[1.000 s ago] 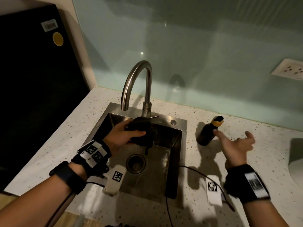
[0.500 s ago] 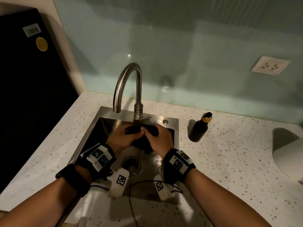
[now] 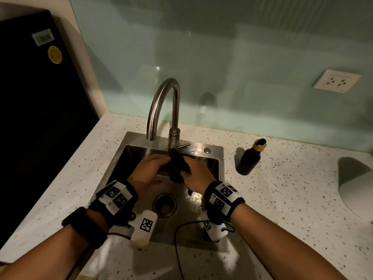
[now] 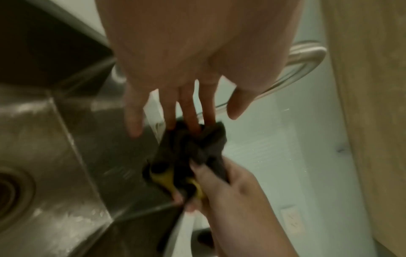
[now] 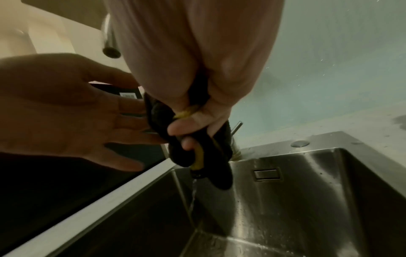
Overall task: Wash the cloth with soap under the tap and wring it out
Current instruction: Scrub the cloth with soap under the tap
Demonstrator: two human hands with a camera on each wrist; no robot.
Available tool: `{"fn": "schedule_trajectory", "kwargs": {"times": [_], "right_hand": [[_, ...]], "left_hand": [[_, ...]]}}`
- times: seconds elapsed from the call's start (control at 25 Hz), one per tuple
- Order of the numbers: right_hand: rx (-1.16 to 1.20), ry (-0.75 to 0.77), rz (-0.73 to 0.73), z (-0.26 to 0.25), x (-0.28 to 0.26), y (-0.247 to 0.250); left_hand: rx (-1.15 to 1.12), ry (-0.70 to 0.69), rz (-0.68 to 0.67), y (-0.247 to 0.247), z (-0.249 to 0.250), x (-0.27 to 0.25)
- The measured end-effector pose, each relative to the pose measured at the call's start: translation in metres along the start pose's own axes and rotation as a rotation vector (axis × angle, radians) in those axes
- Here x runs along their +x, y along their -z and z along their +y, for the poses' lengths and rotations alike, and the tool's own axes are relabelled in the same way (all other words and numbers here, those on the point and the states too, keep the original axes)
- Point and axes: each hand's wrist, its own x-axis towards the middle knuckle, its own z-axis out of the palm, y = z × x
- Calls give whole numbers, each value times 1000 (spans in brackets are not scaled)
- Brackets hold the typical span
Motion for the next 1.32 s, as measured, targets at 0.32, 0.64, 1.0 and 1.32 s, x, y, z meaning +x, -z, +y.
{"fn": "schedule_trajectory", "kwargs": {"times": [0.32,0.64,1.0,1.32], "right_hand": [[405,-4,-227,-7,-6,-1],[77,-8,178,12,3,-11],[134,94,-11,10,3,3],[84,88,42,11,5,2]], "left_hand": [[212,-207,20,11,-5,15],[197,-164,-25,4,-7,18],[373,-285,0,10,-6,15],[417,-179,-26,2,7,11]]}}
